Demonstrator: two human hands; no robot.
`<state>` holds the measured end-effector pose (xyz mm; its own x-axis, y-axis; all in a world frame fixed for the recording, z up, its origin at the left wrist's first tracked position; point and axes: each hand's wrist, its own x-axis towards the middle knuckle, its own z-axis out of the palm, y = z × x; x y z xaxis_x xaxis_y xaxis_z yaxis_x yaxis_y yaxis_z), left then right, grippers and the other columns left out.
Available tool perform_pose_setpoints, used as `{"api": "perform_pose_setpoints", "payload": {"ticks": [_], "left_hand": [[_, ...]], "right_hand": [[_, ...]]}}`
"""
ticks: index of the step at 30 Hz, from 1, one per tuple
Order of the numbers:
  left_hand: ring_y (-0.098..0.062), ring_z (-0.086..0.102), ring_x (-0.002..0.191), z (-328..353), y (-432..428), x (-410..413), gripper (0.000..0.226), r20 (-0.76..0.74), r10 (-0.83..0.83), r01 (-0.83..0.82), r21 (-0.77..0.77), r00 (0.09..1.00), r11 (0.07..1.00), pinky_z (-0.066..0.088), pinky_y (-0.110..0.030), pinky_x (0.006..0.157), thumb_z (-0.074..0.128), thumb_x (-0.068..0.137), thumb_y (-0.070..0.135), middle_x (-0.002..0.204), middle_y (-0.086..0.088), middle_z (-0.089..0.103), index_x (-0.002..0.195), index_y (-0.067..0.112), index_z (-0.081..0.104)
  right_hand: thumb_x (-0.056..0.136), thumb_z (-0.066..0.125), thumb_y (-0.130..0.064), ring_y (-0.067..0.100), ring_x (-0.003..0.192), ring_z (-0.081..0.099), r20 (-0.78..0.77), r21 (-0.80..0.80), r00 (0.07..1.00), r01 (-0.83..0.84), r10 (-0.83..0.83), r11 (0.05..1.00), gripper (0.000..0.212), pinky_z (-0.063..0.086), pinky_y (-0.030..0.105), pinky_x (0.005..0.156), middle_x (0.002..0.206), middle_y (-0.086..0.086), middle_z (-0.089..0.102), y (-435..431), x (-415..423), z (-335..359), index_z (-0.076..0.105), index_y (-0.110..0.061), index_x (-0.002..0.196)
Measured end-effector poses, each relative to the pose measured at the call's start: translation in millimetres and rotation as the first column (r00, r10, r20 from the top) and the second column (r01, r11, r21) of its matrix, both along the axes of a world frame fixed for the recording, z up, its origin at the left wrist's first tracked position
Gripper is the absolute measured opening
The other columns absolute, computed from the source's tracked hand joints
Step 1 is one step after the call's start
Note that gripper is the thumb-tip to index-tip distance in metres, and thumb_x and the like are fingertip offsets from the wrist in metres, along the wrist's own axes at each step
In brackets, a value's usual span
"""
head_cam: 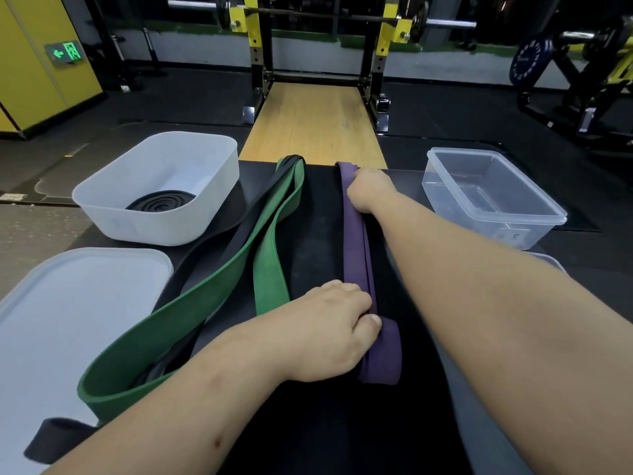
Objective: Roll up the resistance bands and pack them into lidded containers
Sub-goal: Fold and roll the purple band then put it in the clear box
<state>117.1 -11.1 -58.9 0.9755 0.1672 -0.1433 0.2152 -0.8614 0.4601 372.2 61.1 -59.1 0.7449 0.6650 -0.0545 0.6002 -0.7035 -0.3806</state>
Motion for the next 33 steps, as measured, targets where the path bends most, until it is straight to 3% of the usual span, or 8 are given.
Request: {"api": "perform_pose_setpoints", "payload": {"ticks": [4,7,10,17,21,24,29,33], "left_hand": [[-0.014,0.041,0.104,3.3,-5.3,-4.9,0.030,-0.001,-0.002,0.002,0.040,1.000,0.999,0.035,-0.033,0.101,0.033,0.107,0.038,0.104,0.004,0.050,0.100,0.016,0.053],[-0.015,0.041,0.108,5.6,-10.3,-11.9,0.029,0.002,-0.010,0.010,0.085,1.000,0.996,0.034,-0.038,0.105,0.034,0.106,0.038,0.109,0.004,0.050,0.103,0.017,0.053],[-0.015,0.041,0.110,7.5,-15.5,-24.4,0.026,0.028,-0.012,0.010,0.090,1.000,0.996,0.034,-0.040,0.106,0.037,0.105,0.039,0.111,0.005,0.051,0.105,0.019,0.052],[-0.009,0.039,0.108,7.7,-47.0,-63.9,0.018,0.184,-0.006,-0.002,0.046,0.983,0.999,0.031,-0.025,0.101,0.052,0.099,0.037,0.108,0.014,0.048,0.114,0.026,0.049],[-0.010,0.046,0.111,0.6,-58.6,-80.8,0.021,0.236,0.001,-0.008,0.029,0.972,1.000,0.036,-0.024,0.099,0.058,0.096,0.037,0.113,0.014,0.051,0.112,0.029,0.048],[-0.011,0.046,0.111,-5.2,-67.5,-91.9,0.025,0.233,0.034,-0.035,0.003,0.972,0.999,0.039,-0.027,0.098,0.059,0.094,0.042,0.113,0.013,0.052,0.113,0.037,0.044],[-0.011,0.047,0.111,-13.2,-80.9,-108.9,0.036,0.248,0.067,-0.065,-0.018,0.966,0.998,0.043,-0.030,0.099,0.063,0.088,0.039,0.115,0.016,0.052,0.116,0.045,0.042],[-0.005,0.049,0.117,-13.1,-94.2,-118.2,0.043,0.278,0.060,-0.057,-0.018,0.959,0.998,0.039,-0.023,0.103,0.065,0.085,0.024,0.118,0.018,0.053,0.120,0.043,0.047]], "right_hand": [[0.098,0.045,-0.003,0.033,0.128,0.055,0.029,-0.029,0.995,-0.098,0.099,0.995,0.047,0.050,0.035,0.099,0.144,0.013,0.055,-27.2,-16.3,0.8,0.052,-0.007,0.144],[0.097,0.050,-0.008,0.029,0.128,0.055,-0.009,-0.007,0.992,-0.129,0.128,0.992,0.048,0.047,0.029,0.092,0.146,0.009,0.056,-61.9,-39.7,4.8,0.055,-0.015,0.145],[0.096,0.056,-0.017,0.026,0.129,0.055,-0.033,0.011,0.986,-0.165,0.166,0.986,0.052,0.046,0.030,0.098,0.148,0.005,0.055,-104.8,-69.7,5.5,0.053,-0.021,0.148],[0.097,0.063,-0.034,0.002,0.107,0.063,-0.181,0.107,0.948,-0.248,0.264,0.963,0.026,0.042,0.017,0.089,0.115,-0.018,0.072,-236.7,-157.0,14.7,0.074,-0.036,0.120],[0.102,0.056,-0.036,-0.006,0.111,0.059,-0.226,0.167,0.931,-0.254,0.288,0.953,0.027,0.040,0.012,0.094,0.119,-0.025,0.069,-278.7,-188.6,8.7,0.071,-0.040,0.124],[0.102,0.058,-0.035,-0.009,0.105,0.060,-0.247,0.204,0.920,-0.259,0.306,0.944,0.024,0.039,0.005,0.088,0.113,-0.025,0.070,-290.5,-198.7,6.4,0.072,-0.039,0.120],[0.093,0.071,-0.025,-0.001,0.094,0.066,-0.330,0.305,0.873,-0.262,0.360,0.916,0.025,0.051,0.020,0.092,0.103,-0.015,0.073,-310.9,-212.6,3.6,0.071,-0.039,0.114],[0.086,0.078,-0.026,-0.001,0.079,0.061,-0.351,0.292,0.858,-0.282,0.376,0.914,0.028,0.053,0.019,0.079,0.090,-0.012,0.069,-329.5,-225.5,-2.2,0.071,-0.043,0.107]]}}
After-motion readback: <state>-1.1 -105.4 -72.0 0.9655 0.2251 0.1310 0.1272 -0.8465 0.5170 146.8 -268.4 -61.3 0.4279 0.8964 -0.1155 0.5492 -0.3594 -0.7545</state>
